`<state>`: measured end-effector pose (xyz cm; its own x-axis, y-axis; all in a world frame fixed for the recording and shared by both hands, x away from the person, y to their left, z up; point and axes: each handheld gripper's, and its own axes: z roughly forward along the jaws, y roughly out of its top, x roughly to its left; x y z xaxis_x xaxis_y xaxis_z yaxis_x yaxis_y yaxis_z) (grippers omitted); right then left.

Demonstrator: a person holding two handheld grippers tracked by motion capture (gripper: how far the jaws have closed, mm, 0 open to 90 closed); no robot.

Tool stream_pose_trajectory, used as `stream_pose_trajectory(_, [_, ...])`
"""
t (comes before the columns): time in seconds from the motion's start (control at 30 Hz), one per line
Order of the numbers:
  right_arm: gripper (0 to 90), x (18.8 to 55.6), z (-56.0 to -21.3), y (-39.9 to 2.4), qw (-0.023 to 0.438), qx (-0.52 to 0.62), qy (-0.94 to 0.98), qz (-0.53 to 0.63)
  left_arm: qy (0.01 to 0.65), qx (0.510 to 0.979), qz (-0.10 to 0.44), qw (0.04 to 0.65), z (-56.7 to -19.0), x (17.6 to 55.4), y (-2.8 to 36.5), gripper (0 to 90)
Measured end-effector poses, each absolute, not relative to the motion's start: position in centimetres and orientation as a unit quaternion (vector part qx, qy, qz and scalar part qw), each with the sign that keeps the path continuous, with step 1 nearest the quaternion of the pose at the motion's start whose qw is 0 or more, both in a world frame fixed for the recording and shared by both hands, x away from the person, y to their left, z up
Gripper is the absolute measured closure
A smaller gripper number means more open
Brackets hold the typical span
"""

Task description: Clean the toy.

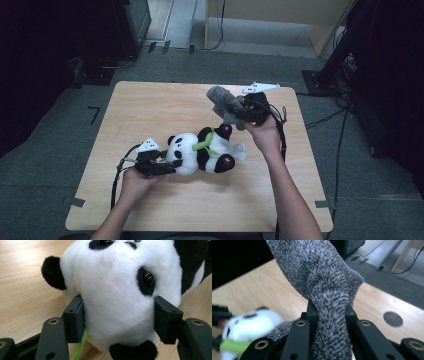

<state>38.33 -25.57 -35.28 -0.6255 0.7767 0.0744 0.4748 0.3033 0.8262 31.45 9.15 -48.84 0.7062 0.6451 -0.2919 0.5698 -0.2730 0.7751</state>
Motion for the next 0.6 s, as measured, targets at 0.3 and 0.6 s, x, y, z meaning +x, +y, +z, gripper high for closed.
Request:
stream_pose_trajectory(0.3, [73.5, 37.3, -40.8, -24.9, 0.134, 0.381, 0.808, 0.429, 0.390, 0.794, 0.031, 0.465, -48.7, 31.7, 9.2, 35.7])
stream_pose_trajectory(0.6, [74.2, 37.3, -42.1, -26.5, 0.105, 0.414, 0.790, 0.439, 0.389, 0.794, 0.031, 0.466, -48.7, 31.8, 9.1, 35.7])
